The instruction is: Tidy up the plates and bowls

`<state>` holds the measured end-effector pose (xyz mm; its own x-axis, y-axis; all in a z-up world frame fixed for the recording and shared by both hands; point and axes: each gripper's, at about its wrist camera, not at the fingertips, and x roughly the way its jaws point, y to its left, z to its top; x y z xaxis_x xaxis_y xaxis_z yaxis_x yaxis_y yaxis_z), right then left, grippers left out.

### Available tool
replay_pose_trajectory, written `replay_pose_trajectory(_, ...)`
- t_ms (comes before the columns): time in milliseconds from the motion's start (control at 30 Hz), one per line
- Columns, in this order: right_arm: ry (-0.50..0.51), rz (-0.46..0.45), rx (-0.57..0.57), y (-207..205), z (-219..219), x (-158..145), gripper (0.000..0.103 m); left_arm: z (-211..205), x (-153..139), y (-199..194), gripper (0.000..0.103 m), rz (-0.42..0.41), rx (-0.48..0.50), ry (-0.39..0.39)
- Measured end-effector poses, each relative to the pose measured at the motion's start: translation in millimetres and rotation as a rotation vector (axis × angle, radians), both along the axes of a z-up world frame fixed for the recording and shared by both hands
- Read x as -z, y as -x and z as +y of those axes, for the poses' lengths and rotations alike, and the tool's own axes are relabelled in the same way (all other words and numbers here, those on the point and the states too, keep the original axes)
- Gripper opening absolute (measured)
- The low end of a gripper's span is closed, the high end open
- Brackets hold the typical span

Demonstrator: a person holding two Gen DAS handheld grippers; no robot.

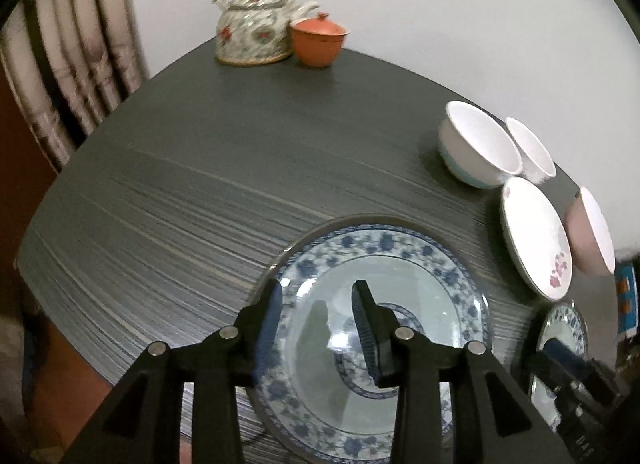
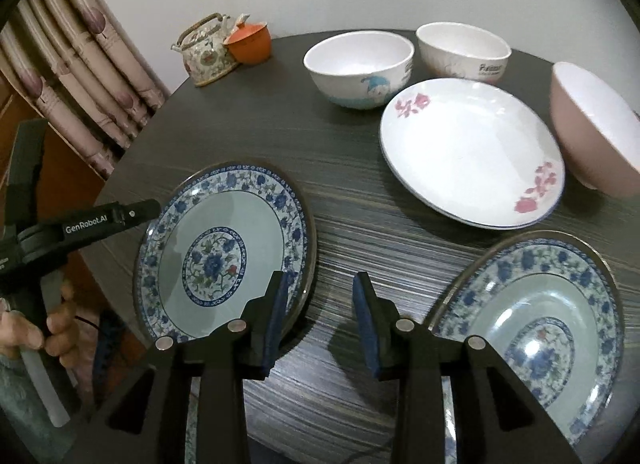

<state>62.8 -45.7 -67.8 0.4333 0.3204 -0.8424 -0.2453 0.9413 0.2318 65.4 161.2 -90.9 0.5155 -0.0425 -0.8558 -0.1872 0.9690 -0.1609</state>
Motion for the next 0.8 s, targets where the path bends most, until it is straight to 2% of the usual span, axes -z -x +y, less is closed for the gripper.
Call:
replay_pose_trajectory(233, 0.046, -0.071, 0.071, 14.4, -20.1, -14.9, 0.035, -38.7, -5.7, 9.7, 0.039, -0.032, 0.081, -0.044)
replay_pose_trajectory(567, 0.046, -0.105, 0.143, 28.5, -51.2, -26.0, 0.035, -98.7, 4.7, 30.9, 0.039, -0.022, 0.23, -0.064)
replay_pose_trajectory(800, 0.04, -0.103, 0.17, 38.4, -70.2, -24.8, 0.035, -119.4, 4.9, 42.5, 0.039, -0.014, 0.244, -0.073)
